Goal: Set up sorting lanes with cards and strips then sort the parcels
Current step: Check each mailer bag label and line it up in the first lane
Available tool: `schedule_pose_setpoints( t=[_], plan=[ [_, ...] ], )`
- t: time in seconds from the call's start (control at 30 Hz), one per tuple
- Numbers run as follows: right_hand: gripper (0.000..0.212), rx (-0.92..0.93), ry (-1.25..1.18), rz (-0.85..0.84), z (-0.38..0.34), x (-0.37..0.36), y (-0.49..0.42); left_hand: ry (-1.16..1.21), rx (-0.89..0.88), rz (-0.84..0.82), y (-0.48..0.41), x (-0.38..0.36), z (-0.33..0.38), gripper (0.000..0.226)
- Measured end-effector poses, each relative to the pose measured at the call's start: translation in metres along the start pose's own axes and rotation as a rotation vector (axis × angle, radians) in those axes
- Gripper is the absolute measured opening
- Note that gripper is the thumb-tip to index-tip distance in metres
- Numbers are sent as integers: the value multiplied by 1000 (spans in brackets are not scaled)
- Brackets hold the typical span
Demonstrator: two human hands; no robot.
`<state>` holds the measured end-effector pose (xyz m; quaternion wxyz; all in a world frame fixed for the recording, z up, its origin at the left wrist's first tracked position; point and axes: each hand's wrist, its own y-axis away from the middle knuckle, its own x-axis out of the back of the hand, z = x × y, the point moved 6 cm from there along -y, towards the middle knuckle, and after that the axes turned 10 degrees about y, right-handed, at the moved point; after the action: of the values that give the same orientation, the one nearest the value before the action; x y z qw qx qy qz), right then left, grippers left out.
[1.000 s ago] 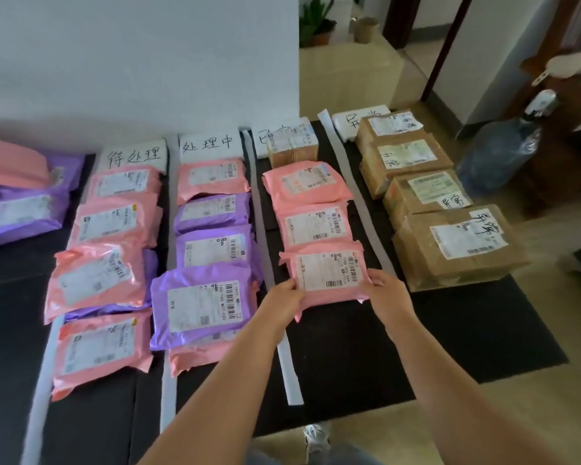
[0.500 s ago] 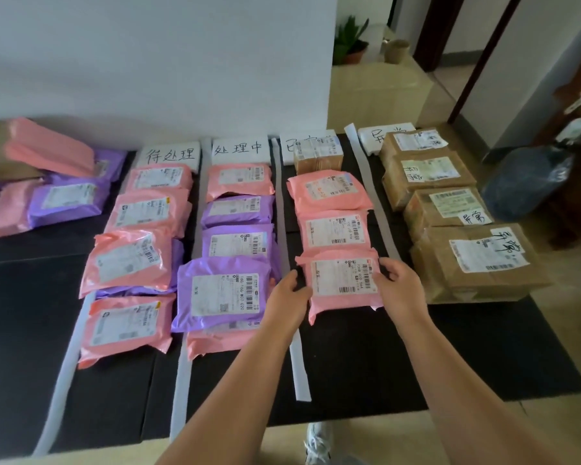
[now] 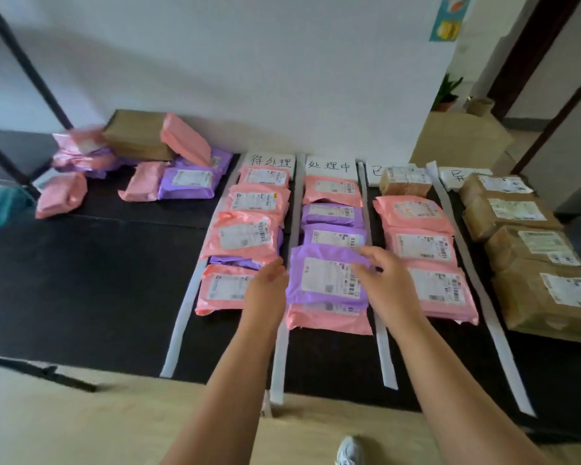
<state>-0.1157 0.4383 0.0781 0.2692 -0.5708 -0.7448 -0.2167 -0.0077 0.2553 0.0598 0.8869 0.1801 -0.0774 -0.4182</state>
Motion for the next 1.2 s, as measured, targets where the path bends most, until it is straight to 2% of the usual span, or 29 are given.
schedule_pose_setpoints(
  t=[0.1,0.27,0.47,0.77,0.97,1.2],
  plan=[
    [29,34,-15,-65,-53,-52,36,106,53,76,13,80,-1,32],
    [30,109,24,-161,-131,-146,92,18,15,196,39,210,3,41],
    [30,216,-17,-294,-216,-237,142,73,8,354,61,339,5,34],
    [28,271,1,-418,-296,-338,130,132,3,437,37,442,14,35],
    [29,247,-46,-417,-343,-415,81,48,0,439,-45,496,34,35],
    [31,173,-11,-431,-393,-509,7,-8,90,430,-144,552,52,36]
  ],
)
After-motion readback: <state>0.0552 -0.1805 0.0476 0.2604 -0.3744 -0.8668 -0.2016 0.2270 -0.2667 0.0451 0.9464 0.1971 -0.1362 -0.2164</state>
